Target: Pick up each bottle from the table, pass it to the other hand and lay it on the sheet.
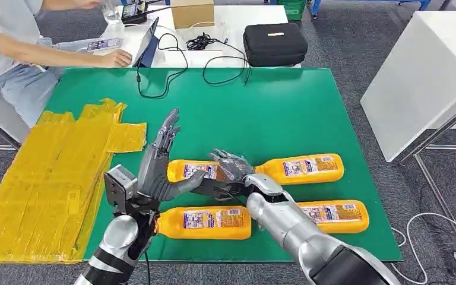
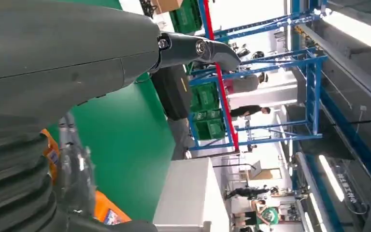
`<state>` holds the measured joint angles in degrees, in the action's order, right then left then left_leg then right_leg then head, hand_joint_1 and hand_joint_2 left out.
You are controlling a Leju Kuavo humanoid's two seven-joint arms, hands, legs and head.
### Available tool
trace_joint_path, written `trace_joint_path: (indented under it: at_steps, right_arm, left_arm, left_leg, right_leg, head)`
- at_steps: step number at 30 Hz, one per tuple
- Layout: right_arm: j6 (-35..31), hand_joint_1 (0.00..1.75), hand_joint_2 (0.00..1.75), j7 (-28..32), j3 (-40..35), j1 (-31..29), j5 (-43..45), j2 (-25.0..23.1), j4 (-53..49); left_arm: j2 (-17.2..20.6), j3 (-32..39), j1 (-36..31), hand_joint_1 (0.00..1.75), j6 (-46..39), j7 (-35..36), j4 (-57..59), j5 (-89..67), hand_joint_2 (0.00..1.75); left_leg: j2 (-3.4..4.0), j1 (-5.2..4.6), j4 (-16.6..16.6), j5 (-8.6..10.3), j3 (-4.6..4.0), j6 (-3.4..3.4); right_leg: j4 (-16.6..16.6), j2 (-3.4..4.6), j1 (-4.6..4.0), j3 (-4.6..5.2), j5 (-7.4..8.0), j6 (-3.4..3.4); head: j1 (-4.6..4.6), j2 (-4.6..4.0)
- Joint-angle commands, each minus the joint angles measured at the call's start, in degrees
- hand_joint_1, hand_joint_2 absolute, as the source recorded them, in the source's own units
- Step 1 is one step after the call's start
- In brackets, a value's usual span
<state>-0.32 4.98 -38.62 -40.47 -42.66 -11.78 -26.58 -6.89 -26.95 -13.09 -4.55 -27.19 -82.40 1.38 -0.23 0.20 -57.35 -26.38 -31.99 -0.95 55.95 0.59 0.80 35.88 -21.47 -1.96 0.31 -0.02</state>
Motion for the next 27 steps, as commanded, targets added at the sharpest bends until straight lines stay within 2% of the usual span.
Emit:
trace_joint_path:
  at_steps: [1,13,14,15,16,18,20,23,27]
  right_arm:
    - [3.0,0.0,1.75,-0.84,2.56,-3.24,1.5,-0.47,8.57]
    - [3.28,0.0,1.75,-1.94,1.72,-3.18,0.46,-0.3,9.27]
    - [2.82,0.14,1.75,-2.72,1.24,-3.18,-0.19,-0.29,9.31]
    - [2.66,0.98,1.75,-2.94,1.18,-3.08,-0.34,-0.34,9.45]
    - [2.64,1.34,1.75,-3.0,1.13,-3.02,-0.45,-0.39,9.44]
    - [2.19,1.31,1.75,-3.37,0.51,-2.89,-1.34,-0.6,9.39]
    - [1.74,1.38,1.75,-3.48,0.66,-2.61,-1.54,-0.76,9.16]
    - [0.56,1.45,1.75,-3.61,0.95,-2.42,-2.16,-0.96,9.02]
    - [-2.34,1.64,1.75,-3.05,2.08,-1.96,-2.03,-0.73,8.42]
  left_arm:
    - [0.03,-2.11,-3.48,0.0,0.3,-0.34,4.57,1.4,1.75]
    - [-0.07,-2.26,-3.76,0.0,0.37,-0.46,4.69,1.65,1.75]
    - [0.04,-2.16,-3.93,0.0,0.27,-0.51,4.74,1.65,1.75]
    - [0.33,-1.93,-4.34,0.0,-0.85,-0.74,4.68,0.5,1.75]
    - [0.92,-1.26,-5.12,0.0,-2.35,-0.86,4.94,-0.69,1.75]
    - [3.0,1.16,-9.0,0.0,-9.55,1.92,8.73,-7.47,1.75]
    - [4.26,5.17,-12.78,0.0,-15.36,3.36,15.23,-12.15,1.75]
    - [3.99,11.46,-14.13,0.0,-14.49,1.19,20.17,-11.92,1.75]
    - [3.53,14.5,-11.6,0.0,-13.77,0.53,17.75,-11.4,1.75]
  left_leg:
    - [-0.08,0.01,0.01,-0.02,0.1,0.02]
    - [-0.07,0.07,0.02,-0.07,0.26,0.05]
    - [-0.13,0.03,0.03,-0.03,0.23,0.04]
    - [-0.1,0.04,0.02,-0.02,0.18,0.03]
    - [-0.11,0.08,0.01,-0.05,0.26,0.05]
    - [-0.04,0.02,0.02,0.0,0.15,0.03]
    - [-0.07,0.03,0.04,0.01,0.17,0.04]
    - [0.0,0.06,0.09,0.03,0.3,0.09]
    - [0.07,0.09,0.1,-0.01,0.35,0.11]
  right_leg:
    - [-0.01,-0.13,-0.02,-0.13,-0.04,0.04]
    - [-0.05,-0.14,-0.09,-0.26,-0.08,0.08]
    - [-0.04,-0.18,-0.05,-0.23,-0.08,0.06]
    - [-0.04,-0.15,-0.05,-0.18,-0.05,0.05]
    - [-0.05,-0.18,-0.1,-0.28,-0.08,0.08]
    - [-0.02,-0.08,-0.03,-0.13,-0.02,0.05]
    - [-0.02,-0.12,-0.04,-0.17,-0.02,0.06]
    - [-0.07,-0.07,-0.07,-0.29,0.02,0.12]
    - [-0.08,0.01,-0.11,-0.29,0.08,0.25]
  head:
    - [0.0,0.0]
    - [-0.02,0.0]
    - [0.0,0.0]
    - [0.0,0.0]
    - [0.0,0.0]
    - [0.0,0.0]
    - [0.0,0.0]
    - [0.0,0.0]
    - [0.0,0.0]
